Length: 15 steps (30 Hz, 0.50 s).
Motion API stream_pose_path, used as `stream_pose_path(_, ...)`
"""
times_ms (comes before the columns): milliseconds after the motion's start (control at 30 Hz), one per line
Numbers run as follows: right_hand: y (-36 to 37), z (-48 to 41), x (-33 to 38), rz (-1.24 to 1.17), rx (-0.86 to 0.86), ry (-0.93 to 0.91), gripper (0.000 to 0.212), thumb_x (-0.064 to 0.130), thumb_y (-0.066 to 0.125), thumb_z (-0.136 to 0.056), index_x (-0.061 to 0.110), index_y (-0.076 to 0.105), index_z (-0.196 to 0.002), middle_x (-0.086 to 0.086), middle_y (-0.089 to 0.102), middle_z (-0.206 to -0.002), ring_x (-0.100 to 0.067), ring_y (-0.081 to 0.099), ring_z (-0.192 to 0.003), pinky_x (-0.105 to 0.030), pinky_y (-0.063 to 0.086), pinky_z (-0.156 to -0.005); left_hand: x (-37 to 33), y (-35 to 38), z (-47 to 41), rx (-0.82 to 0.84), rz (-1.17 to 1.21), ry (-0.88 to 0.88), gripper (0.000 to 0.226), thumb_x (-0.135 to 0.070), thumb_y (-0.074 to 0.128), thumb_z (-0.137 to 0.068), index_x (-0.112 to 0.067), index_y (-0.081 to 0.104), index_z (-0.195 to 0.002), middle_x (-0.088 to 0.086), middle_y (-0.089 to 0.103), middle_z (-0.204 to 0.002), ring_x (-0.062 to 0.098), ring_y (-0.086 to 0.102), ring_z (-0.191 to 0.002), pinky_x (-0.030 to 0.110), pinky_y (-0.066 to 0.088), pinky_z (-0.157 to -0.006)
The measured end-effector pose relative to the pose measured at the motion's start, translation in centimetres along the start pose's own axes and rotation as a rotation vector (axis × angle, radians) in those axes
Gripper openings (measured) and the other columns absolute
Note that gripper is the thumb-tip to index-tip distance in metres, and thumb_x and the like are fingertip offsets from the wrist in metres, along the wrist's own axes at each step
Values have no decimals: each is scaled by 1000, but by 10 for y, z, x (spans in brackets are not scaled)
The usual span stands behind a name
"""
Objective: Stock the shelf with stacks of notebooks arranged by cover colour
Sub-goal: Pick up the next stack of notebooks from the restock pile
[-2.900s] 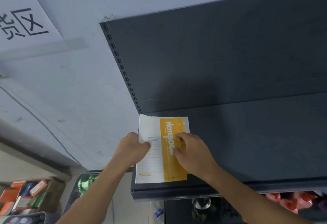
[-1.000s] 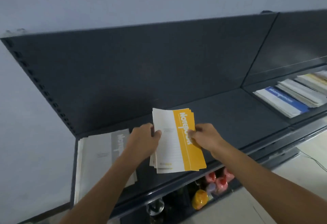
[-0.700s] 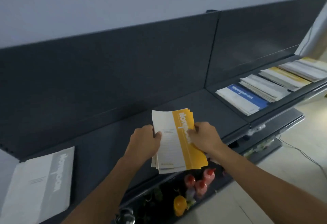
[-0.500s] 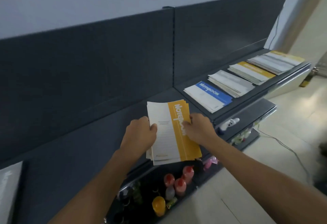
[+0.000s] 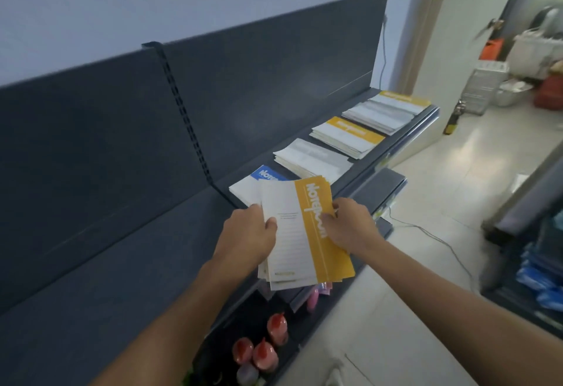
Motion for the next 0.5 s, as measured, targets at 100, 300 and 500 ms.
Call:
stream_pose_path(100,-22,-31,-26,19,-44,27,23,24,52,-96,6,64,-105,-10,70,-97,-26,67,-86,-32,52,-64,-34,19,-36,6,-3,50,28,-41,48,-102,-15,59,-102,1,64,-96,15,61,-80,34,53,-66)
stream_pose_path(300,-73,-97,-80,60,-103,97,19,25,53,-97,9,62,-98,1,60,-81,-18,55,-71,-30,39,-56,-109,67,-112,48,0,93,29,-42,49,-101,-18,63,-108,2,64,-99,18,56,-83,34,47,-69)
stream_pose_path(500,-125,-156,-125,57,-139,122,18,26,51,-95,13,64,-94,-2,67,-89,-25,63,-84,-36,52,-73,-180,104,-175,75,9,154,32,-42,51,-101,-16,64,-113,3,68,-103,19,57,-82,33,44,-68)
Point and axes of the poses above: each hand's wrist, its own z-axis away from the middle knuckle, its own y-axis out of the palm, x = y × z, the point moved 2 cm from there along -z, towards the middle knuckle
